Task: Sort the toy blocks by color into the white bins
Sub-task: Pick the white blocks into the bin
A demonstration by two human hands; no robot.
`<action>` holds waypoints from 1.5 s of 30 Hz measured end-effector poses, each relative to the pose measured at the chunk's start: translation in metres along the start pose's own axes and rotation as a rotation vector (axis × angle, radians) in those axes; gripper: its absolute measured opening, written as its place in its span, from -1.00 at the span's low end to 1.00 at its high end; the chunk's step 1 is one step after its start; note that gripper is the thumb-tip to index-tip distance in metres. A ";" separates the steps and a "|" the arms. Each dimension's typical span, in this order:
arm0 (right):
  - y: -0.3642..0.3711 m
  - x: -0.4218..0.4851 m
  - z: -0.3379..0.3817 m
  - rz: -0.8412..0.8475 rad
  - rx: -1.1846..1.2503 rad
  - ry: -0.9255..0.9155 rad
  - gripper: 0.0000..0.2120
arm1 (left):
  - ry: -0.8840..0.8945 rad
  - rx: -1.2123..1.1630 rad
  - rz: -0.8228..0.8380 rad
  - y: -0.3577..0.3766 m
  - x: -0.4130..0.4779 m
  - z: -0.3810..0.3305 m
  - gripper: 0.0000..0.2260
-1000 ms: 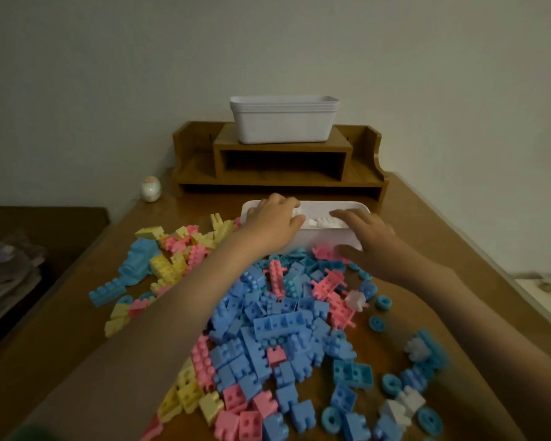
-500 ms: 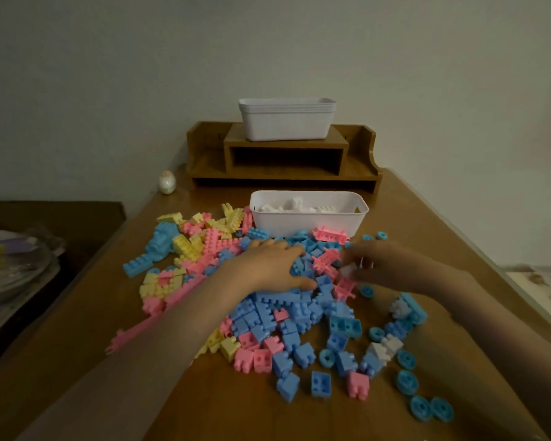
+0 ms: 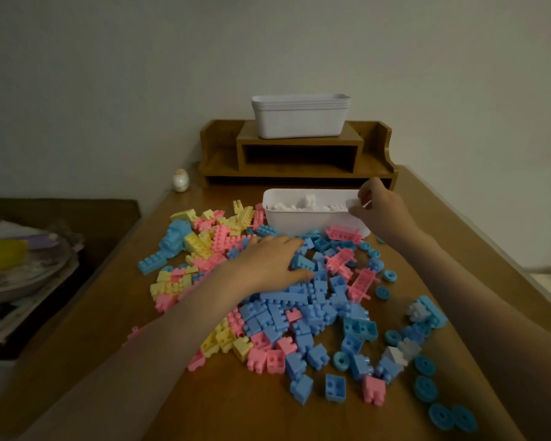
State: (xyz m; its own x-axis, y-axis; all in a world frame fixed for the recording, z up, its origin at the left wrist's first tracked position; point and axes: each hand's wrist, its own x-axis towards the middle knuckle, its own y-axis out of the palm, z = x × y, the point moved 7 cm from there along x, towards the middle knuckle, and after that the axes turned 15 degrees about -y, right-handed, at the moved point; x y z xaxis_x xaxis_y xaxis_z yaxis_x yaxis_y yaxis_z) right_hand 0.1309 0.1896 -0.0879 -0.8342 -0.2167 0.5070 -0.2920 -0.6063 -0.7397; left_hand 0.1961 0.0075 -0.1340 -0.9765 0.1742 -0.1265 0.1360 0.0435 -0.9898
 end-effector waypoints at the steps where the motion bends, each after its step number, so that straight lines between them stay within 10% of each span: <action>1: 0.003 0.001 -0.001 0.020 -0.021 0.003 -0.78 | 0.000 -0.013 -0.008 -0.001 -0.002 -0.001 -0.35; 16: -0.023 -0.077 0.015 0.317 -0.193 -0.185 -0.76 | 0.349 -0.025 -0.057 -0.001 -0.075 -0.103 -0.34; 28: -0.062 -0.172 -0.078 0.279 -0.115 0.445 -0.45 | 0.265 -0.013 -0.037 0.032 -0.073 -0.135 -0.49; 45: -0.011 -0.154 0.003 0.396 0.110 0.052 -0.76 | 0.237 -0.211 -0.227 0.008 -0.065 -0.101 -0.79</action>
State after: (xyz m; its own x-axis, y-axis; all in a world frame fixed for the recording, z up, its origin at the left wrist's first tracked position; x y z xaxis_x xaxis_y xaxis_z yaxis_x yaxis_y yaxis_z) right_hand 0.2638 0.2272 -0.1566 -0.8954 -0.4127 0.1673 0.1060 -0.5623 -0.8201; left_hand 0.2775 0.0960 -0.1274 -0.9235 0.3582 0.1371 -0.0234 0.3042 -0.9523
